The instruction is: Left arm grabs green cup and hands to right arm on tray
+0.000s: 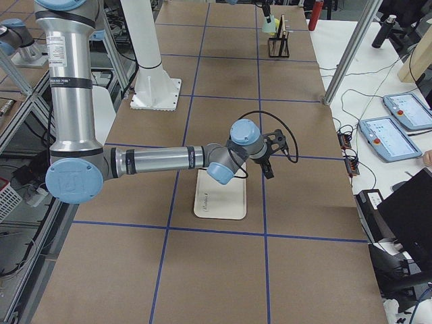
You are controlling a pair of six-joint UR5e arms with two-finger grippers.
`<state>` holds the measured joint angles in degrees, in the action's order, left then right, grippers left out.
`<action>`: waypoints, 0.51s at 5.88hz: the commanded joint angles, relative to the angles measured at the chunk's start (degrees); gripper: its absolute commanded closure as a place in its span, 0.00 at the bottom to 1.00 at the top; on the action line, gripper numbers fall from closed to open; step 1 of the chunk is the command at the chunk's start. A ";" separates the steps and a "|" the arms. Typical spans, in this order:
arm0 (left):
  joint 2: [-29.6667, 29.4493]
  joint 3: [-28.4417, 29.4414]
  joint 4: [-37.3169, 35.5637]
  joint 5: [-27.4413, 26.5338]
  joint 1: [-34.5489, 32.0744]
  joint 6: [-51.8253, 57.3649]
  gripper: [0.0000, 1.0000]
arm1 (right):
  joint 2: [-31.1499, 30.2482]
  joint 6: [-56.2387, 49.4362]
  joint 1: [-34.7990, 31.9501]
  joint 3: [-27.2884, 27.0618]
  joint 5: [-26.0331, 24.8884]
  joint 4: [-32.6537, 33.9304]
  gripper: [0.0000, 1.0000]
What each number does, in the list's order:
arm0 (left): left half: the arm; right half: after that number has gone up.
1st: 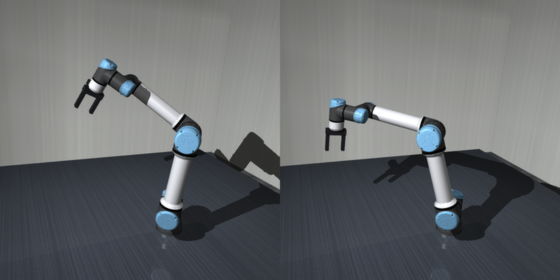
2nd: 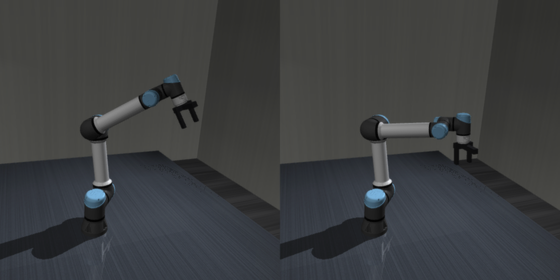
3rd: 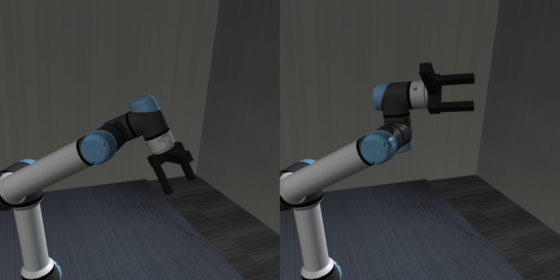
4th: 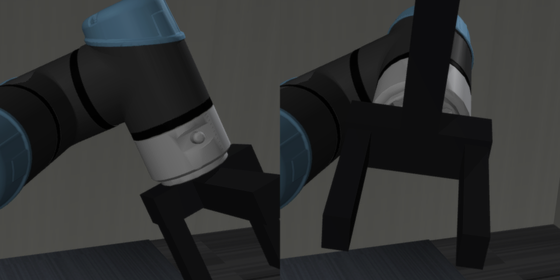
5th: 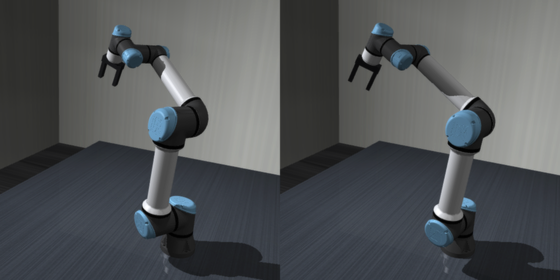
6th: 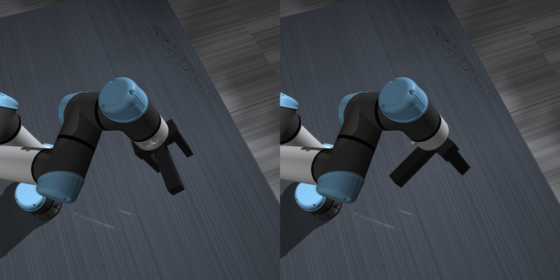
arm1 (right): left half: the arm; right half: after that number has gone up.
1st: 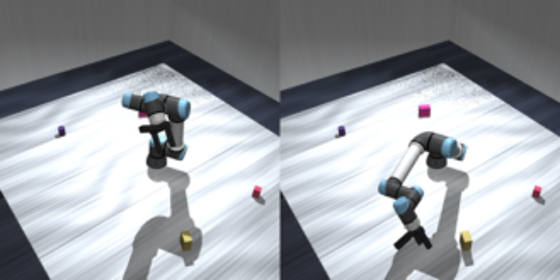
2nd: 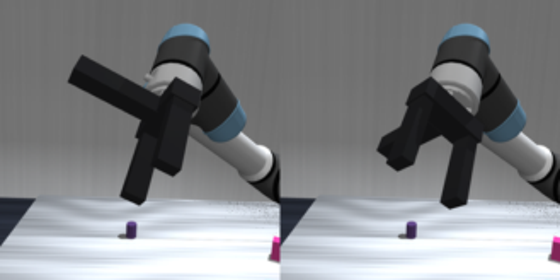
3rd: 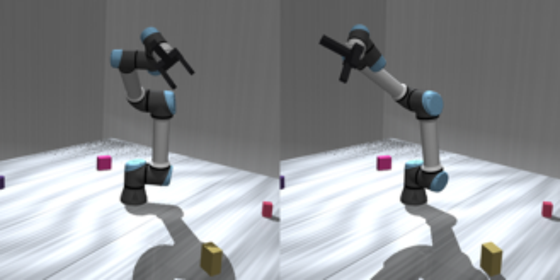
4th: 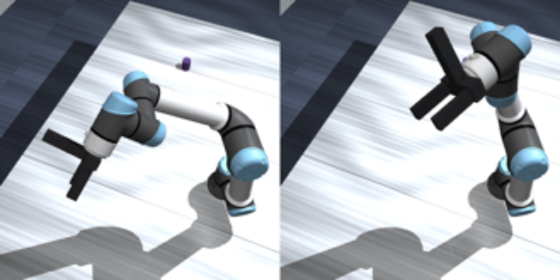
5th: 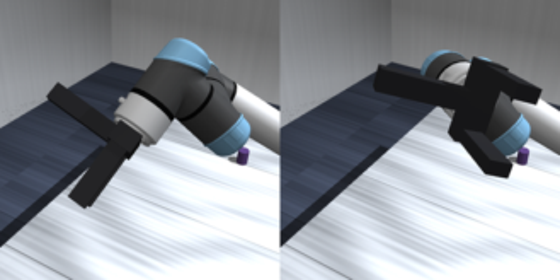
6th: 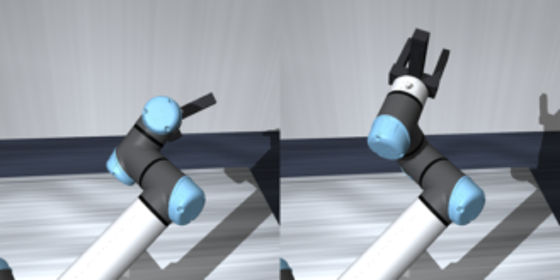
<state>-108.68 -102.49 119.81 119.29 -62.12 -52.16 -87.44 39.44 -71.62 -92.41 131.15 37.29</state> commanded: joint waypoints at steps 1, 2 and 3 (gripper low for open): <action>-1.78 -0.60 8.54 -5.61 6.01 -14.19 1.00 | 3.31 15.52 5.50 -0.14 -0.10 -10.17 0.00; -3.62 -0.60 13.99 -6.17 8.57 -22.20 1.00 | 5.50 22.97 7.70 0.21 -0.27 -14.83 0.00; -6.08 -0.69 16.31 -6.26 9.73 -27.15 1.00 | 7.70 28.27 8.51 -0.13 -0.97 -17.23 0.00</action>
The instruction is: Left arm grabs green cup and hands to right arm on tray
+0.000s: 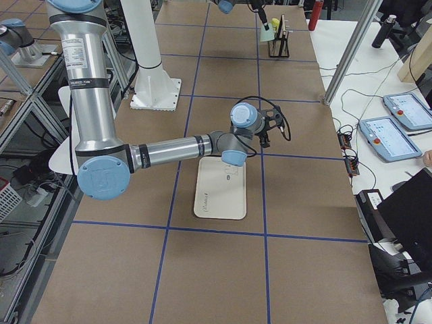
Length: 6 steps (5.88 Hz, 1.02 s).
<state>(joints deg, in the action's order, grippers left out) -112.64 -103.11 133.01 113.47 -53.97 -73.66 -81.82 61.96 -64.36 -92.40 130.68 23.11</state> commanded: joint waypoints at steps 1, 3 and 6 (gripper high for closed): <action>-4.41 -0.42 7.05 -0.44 2.11 -12.58 1.00 | 3.32 13.02 3.34 -0.76 -6.52 -8.20 0.01; -5.14 -0.69 18.89 -0.44 4.13 -24.18 1.00 | 3.77 23.25 12.20 -0.94 -20.06 -25.67 0.02; -5.84 -0.95 33.24 -0.35 8.70 -31.53 1.00 | 11.92 28.38 17.94 -1.03 -20.73 -37.65 0.05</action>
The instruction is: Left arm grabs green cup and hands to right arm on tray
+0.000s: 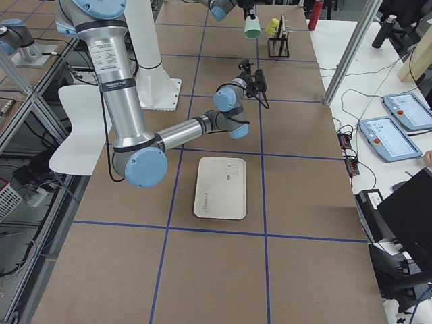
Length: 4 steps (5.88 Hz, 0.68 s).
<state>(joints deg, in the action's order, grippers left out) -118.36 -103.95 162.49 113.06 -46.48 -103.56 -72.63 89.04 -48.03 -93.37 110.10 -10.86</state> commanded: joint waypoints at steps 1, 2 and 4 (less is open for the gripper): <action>-0.38 -1.15 3.80 0.32 1.82 -1.56 1.00 | 4.58 5.23 2.41 -1.79 -0.15 -6.08 0.05; -0.38 -1.69 3.89 0.50 2.44 -1.38 1.00 | 5.91 8.92 2.85 -4.68 -0.24 -6.10 0.06; -0.47 -2.83 4.06 0.58 3.49 -1.47 1.00 | 8.12 13.87 4.69 -5.94 -4.16 -6.19 0.05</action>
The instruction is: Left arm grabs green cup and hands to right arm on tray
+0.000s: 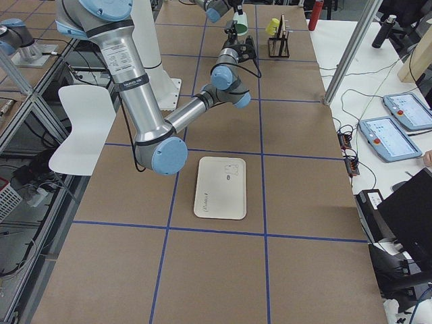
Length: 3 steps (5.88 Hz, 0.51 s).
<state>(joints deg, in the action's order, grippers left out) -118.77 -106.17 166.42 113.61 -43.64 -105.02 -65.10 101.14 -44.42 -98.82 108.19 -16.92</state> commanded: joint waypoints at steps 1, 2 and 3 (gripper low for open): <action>-0.06 -2.18 0.22 -0.05 2.32 -0.36 1.00 | 1.11 1.95 2.83 -0.75 -3.68 -0.13 0.06; -0.06 -2.72 0.83 -0.23 2.86 -0.37 1.00 | 1.20 1.87 6.76 -0.76 -8.21 -0.13 0.06; -0.06 -2.64 0.83 -0.41 3.04 -1.32 1.00 | 1.20 1.87 7.93 -0.84 -8.96 -0.22 0.06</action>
<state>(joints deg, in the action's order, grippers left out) -118.83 -108.67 167.12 113.35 -40.92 -105.73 -63.95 102.99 -38.13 -99.59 100.73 -17.08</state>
